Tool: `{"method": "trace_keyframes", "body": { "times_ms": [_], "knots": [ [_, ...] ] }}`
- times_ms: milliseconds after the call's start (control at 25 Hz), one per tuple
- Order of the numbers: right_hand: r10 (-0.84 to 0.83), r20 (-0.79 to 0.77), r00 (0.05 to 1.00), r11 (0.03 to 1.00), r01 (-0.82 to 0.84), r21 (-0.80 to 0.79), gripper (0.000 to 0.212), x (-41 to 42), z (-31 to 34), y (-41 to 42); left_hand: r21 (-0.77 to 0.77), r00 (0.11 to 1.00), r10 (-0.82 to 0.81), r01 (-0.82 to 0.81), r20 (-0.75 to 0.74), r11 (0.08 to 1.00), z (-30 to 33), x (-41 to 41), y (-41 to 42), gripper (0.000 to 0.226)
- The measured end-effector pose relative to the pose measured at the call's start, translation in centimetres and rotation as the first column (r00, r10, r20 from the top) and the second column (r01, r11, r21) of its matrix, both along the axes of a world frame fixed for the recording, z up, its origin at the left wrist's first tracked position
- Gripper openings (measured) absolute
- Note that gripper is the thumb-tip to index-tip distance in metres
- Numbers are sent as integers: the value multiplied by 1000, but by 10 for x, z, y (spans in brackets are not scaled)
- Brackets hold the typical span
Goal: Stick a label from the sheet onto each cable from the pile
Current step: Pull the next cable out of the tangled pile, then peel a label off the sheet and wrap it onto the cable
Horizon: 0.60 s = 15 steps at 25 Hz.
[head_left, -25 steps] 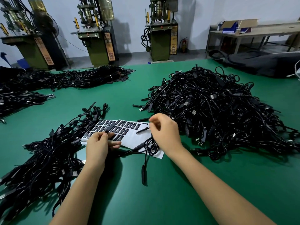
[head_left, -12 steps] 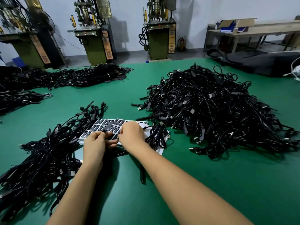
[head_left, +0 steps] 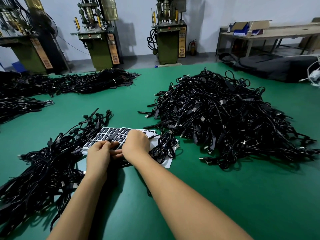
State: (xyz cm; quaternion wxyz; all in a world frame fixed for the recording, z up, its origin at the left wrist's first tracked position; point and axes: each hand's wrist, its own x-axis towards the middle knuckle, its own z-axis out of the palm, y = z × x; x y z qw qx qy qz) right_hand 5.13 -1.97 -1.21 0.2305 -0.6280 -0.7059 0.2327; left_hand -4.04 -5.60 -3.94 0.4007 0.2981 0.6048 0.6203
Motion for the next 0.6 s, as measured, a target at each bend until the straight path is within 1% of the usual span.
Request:
{"method": "trace_keyframes", "body": {
  "times_ms": [160,360,600],
  "knots": [
    [16,-11,1000,998,-17,-61,12,1,2,2,19,1000,5,-5,11,1000,0,0,1,21],
    [57,32,998,996,-55,-73,23,2,1,4,25,1000,9,-9,15,1000,-1,-1,2,23],
    [47,17,999,997,-46,-67,20,3,0,4,16,1000,10,-10,24,1000,0,1,2,17]
  ]
}}
